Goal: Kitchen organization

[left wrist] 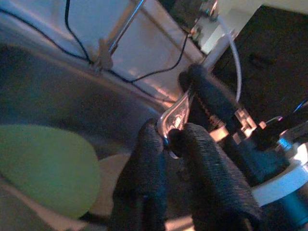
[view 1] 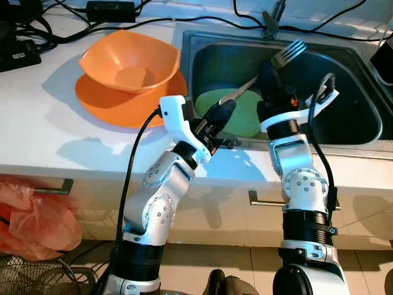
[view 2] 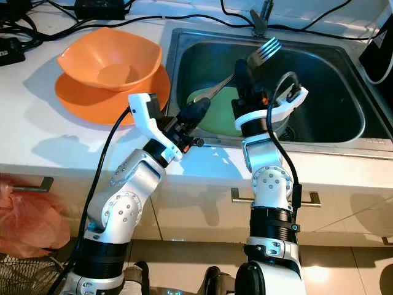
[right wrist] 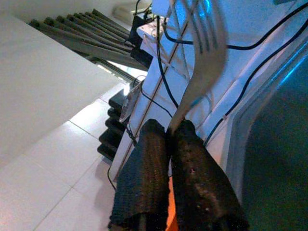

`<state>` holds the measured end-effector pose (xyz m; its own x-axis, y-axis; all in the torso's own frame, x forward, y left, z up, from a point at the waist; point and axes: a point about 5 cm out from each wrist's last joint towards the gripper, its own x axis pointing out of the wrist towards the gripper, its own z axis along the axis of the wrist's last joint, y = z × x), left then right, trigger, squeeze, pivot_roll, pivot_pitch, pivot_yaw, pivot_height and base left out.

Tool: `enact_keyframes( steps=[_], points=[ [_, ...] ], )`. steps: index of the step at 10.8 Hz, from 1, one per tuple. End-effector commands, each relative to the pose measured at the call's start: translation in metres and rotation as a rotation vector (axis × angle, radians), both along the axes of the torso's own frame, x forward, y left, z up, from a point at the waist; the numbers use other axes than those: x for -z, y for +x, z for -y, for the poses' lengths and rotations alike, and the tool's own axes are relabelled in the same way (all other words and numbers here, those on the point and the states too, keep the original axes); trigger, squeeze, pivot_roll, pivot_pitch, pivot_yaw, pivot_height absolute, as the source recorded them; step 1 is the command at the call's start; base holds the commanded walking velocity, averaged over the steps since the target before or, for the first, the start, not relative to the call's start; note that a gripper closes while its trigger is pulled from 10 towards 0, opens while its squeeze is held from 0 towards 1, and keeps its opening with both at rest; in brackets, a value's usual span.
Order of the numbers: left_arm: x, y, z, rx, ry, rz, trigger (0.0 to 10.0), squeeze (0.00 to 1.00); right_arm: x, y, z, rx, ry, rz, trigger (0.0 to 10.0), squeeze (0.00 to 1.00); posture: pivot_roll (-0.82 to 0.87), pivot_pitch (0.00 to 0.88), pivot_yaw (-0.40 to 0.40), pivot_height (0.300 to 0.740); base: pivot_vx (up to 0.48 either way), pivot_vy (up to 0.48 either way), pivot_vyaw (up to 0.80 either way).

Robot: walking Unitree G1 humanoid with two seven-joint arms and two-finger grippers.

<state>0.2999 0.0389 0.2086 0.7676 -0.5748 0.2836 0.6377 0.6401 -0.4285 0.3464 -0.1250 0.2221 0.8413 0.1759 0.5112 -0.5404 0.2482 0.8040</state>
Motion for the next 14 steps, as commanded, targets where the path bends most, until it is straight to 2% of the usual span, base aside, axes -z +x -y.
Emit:
enact_keyframes(
  steps=[1, 5, 6, 7, 9, 10, 12, 13, 14],
  points=[
    [-0.002, -0.002, 0.003, 0.009, 0.005, 0.014, 10.0, 1.0, 0.0, 0.001, 0.005, 0.036, 0.03, -0.012, 0.0, 0.0, 0.16, 0.189, -0.066, 0.74, 0.0, 0.0, 0.0],
    [0.0, -0.002, 0.005, 0.01, 0.032, 0.013, 10.0, 1.0, -0.003, 0.002, 0.006, 0.037, 0.049, -0.011, 0.0, 0.0, 0.16, 0.191, -0.067, 0.74, 0.0, 0.0, 0.0],
    [0.0, -0.004, 0.006, 0.019, 0.063, 0.029, 10.0, 0.73, -0.003, 0.002, 0.007, 0.039, 0.051, -0.013, 0.0, 0.0, 0.16, 0.19, -0.068, 0.74, 0.0, 0.0, 0.0],
    [0.0, -0.005, 0.008, 0.022, 0.104, 0.047, 10.0, 0.0, -0.004, 0.004, 0.008, 0.055, 0.049, -0.017, 0.0, 0.0, 0.16, 0.189, -0.068, 0.74, 0.0, 0.0, 0.0],
    [0.004, -0.007, 0.012, 0.045, 0.153, 0.055, 10.0, 0.0, -0.006, 0.01, 0.021, 0.138, 0.048, -0.054, 0.0, 0.0, 0.16, 0.188, -0.067, 0.74, 0.0, 0.0, 0.0],
    [0.008, -0.007, 0.012, 0.034, 0.21, 0.065, 10.0, 0.0, -0.008, 0.015, 0.03, 0.216, -0.009, -0.07, 0.0, 0.0, 0.17, 0.188, -0.067, 0.74, 0.0, 0.0, 0.0],
    [0.012, -0.005, 0.009, -0.01, 0.293, 0.089, 10.0, 0.0, -0.015, 0.017, 0.038, 0.27, -0.044, -0.058, 0.0, 0.0, 0.17, 0.182, -0.066, 0.74, 0.0, 0.0, 0.0],
    [0.012, -0.004, 0.007, -0.033, 0.335, 0.112, 10.0, 0.0, -0.018, 0.018, 0.041, 0.312, -0.109, -0.054, 10.0, 0.0, 0.17, 0.176, -0.065, 0.74, 0.0, 0.0, 0.0],
    [0.011, -0.004, 0.005, -0.053, 0.363, 0.131, 10.0, 0.0, -0.019, 0.019, 0.045, 0.35, -0.162, -0.052, 10.0, 0.0, 0.17, 0.174, -0.065, 0.74, 0.0, 0.0, 0.0]
  ],
)
